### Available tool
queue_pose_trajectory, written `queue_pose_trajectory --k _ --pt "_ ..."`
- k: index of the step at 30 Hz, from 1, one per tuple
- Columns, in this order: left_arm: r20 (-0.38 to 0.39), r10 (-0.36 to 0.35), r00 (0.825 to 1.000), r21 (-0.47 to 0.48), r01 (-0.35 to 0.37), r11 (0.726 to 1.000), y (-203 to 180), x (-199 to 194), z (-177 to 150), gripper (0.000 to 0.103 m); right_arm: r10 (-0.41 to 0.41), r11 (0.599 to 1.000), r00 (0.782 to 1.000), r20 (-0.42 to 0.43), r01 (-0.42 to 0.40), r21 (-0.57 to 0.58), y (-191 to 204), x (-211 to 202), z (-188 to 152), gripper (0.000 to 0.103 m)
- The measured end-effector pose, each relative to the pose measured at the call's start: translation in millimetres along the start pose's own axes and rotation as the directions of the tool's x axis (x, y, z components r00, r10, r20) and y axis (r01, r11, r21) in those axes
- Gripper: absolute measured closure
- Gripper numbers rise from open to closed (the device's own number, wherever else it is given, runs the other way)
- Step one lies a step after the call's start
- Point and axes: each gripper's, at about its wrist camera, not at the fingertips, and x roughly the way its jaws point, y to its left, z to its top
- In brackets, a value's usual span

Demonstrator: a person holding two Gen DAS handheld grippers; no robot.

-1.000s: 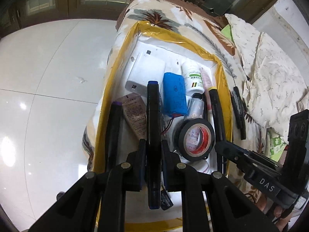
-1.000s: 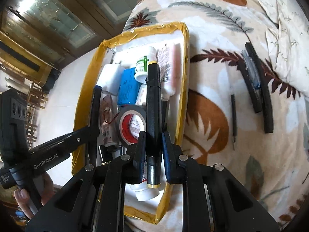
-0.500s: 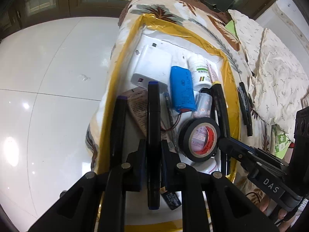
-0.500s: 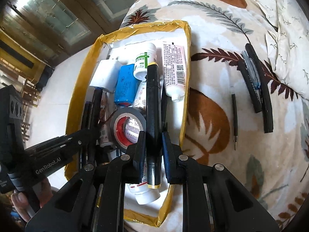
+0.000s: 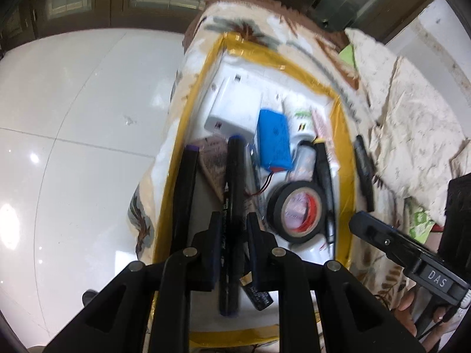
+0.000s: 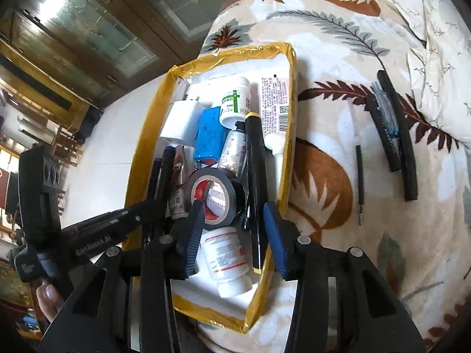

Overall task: Organize objects
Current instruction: 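Open both tools to drop the markers into the tray, then grasp a black pen with the right tool while the left grasps another black pen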

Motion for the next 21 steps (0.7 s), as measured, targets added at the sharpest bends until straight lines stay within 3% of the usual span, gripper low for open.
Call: queue_pose_trajectory --k 1,3,9,12,14,21 --pt "0.004 0.006 1.0 0.008 -0.006 1.0 -1 -1 -1 0.07 0.01 1.0 1.0 0.006 -0.01 0.004 -3 -3 -1 0.062" --pt "0.027 0.027 0.999 -0.001 -0.027 1.0 -1 -4 -3 0.064 0.012 1.0 1.0 0.012 -0.012 0.012 -11 -8 -2 0.062" --pt "0.058 0.035 0.998 0.052 -0.039 0.998 -15 -8 -8 0.064 0.01 0.999 0.999 0.052 -0.013 0.05 -47 -29 -6 0.062" --pt "0.114 0.037 0.993 0.109 -0.049 0.993 -36 -18 -12 0.064 0.001 0.997 0.997 0.073 -0.006 0.071 -70 -39 -5 0.062" --pt "0.134 0.005 0.991 0.134 -0.023 0.991 -51 -22 -13 0.064 -0.008 0.994 0.995 0.096 -0.002 0.107 -90 -46 -6 0.062" --pt "0.091 -0.042 0.995 0.223 0.021 0.975 -117 -15 -19 0.064 -0.015 0.988 0.993 0.118 -0.003 0.154 -135 -54 -1 0.062"
